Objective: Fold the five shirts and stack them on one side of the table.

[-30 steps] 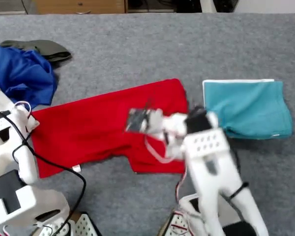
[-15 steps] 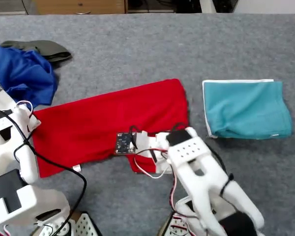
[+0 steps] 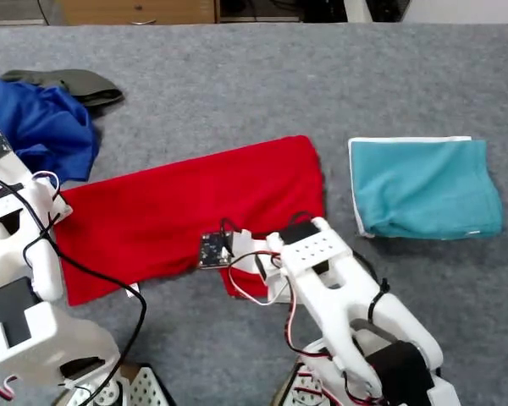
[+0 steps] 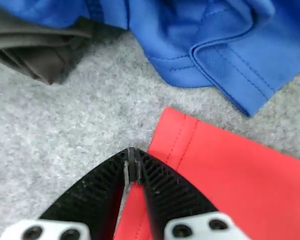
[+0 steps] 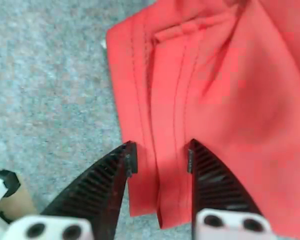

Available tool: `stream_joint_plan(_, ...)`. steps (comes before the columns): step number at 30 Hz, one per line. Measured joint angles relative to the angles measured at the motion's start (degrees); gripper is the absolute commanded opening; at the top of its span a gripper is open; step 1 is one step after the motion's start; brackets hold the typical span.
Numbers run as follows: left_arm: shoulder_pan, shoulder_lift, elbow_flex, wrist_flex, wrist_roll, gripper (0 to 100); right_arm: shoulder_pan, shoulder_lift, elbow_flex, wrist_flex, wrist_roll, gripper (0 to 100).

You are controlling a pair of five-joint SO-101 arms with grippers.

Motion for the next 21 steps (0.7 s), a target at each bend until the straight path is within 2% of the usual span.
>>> stream_joint_plan(21,0.0,0.0,0.0,0.0,0.0,2,-0.62,-0.35,1.32,-0.53,-0.62,17.8)
